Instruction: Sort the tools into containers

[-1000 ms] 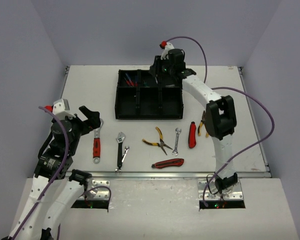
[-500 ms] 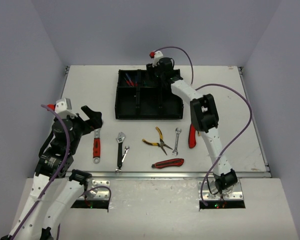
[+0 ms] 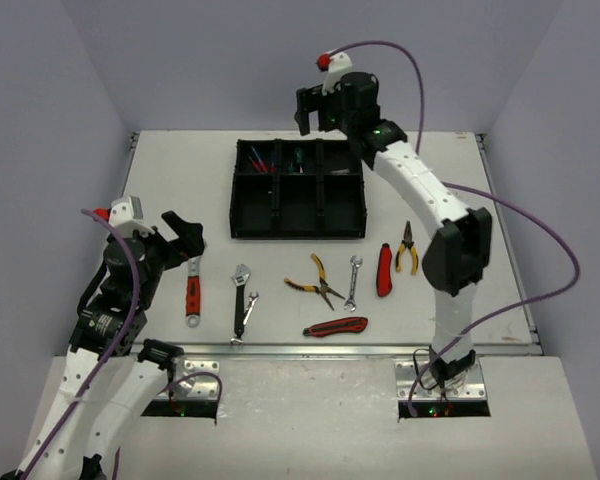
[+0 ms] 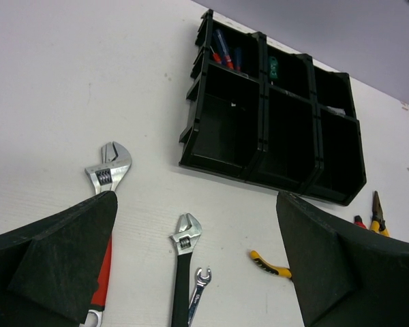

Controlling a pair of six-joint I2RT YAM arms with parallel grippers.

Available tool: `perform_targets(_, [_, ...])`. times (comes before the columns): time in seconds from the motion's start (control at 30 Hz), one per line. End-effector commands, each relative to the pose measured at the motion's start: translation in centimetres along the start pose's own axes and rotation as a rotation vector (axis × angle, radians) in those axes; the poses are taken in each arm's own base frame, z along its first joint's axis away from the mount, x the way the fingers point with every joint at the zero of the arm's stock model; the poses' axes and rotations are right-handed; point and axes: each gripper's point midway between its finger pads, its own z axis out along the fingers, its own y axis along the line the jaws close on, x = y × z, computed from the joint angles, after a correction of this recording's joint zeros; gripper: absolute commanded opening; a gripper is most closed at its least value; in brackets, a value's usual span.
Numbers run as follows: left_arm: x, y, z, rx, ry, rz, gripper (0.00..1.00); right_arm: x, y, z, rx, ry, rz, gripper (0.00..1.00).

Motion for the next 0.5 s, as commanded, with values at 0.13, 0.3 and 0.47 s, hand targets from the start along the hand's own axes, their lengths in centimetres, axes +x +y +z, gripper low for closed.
perform_targets(0.13, [-1.0,0.4,0.3,-0.041,-0.039,-0.015,1.00,7.1,2.8,-18.2,-0.107,0.145,0.188,0.99])
perform_targets(0.3, [-0.7,0.8,0.8,-0.073,-0.025,-0.016,1.00,14.0,3.3,-22.6,-0.060,0.289,0.352,0.99])
perform_targets(0.47, [-0.7,1.6,1.0,-0.121,-0.021,-0.027,1.00,20.0,0.8,-25.0,0.163,0.401,0.449,0.99])
